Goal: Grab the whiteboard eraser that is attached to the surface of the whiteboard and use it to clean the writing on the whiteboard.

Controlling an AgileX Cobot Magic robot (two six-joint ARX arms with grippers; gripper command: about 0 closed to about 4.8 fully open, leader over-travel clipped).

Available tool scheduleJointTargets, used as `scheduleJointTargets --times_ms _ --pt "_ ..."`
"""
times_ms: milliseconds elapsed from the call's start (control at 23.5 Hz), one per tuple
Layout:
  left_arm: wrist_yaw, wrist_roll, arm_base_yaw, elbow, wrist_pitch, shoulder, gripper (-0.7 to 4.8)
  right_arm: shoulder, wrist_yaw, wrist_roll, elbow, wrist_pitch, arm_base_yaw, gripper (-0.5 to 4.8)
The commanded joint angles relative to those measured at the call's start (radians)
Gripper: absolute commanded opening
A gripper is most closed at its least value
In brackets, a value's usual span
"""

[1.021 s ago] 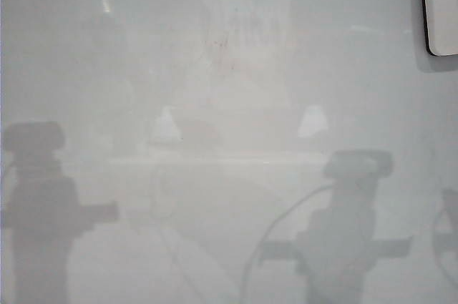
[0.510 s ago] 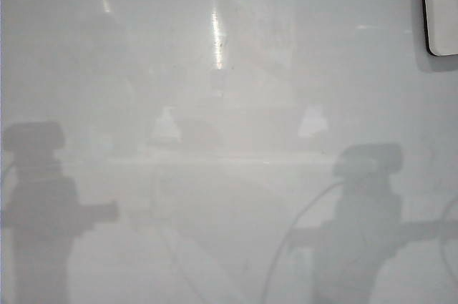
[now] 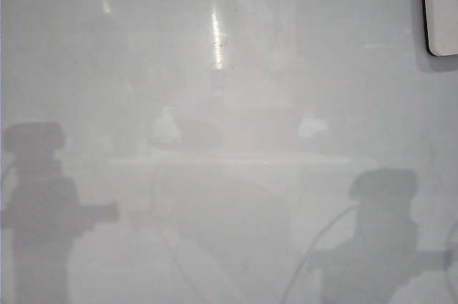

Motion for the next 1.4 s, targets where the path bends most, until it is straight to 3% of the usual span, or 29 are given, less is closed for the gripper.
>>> scheduleJointTargets --times_ms 43,553,595,638,723,808,936,1191,1404 --pt "0.004 0.001 0.000 0.001 0.008 0.002 -0.05 -0.002 0.001 -0.001 -0.004 0.001 -0.001 0.41" --pt "0.004 0.001 0.000 0.001 0.008 0.002 -0.05 -0.002 0.002 -0.001 -0.004 -0.004 0.000 0.41" --pt "0.003 0.009 0.000 0.000 0.008 0.001 -0.05 -0.002 0.002 -0.001 -0.004 -0.004 0.000 0.41" --pt "-0.019 0.090 0.000 -0.003 0.006 -0.007 -0.05 -0.002 0.002 -0.001 -0.004 -0.004 0.000 0.41" --pt "-0.089 0.146 -0.002 -0.032 0.048 -0.010 -0.05 -0.002 0.002 -0.001 -0.004 -0.004 0.000 0.41" --pt "-0.171 0.147 0.008 -0.110 0.202 -0.010 -0.05 -0.002 0.002 -0.001 -0.004 -0.004 0.000 0.41" --pt "-0.187 0.148 0.009 -0.210 0.356 -0.010 -0.05 -0.002 0.002 -0.001 -0.004 -0.005 0.000 0.41" --pt "-0.251 0.140 0.008 -0.343 0.454 -0.010 -0.05 -0.002 0.002 -0.001 -0.004 -0.007 0.000 0.41" --pt "-0.247 0.128 0.006 -0.362 0.465 -0.010 -0.06 -0.002 0.002 -0.001 -0.004 -0.011 0.000 0.41"
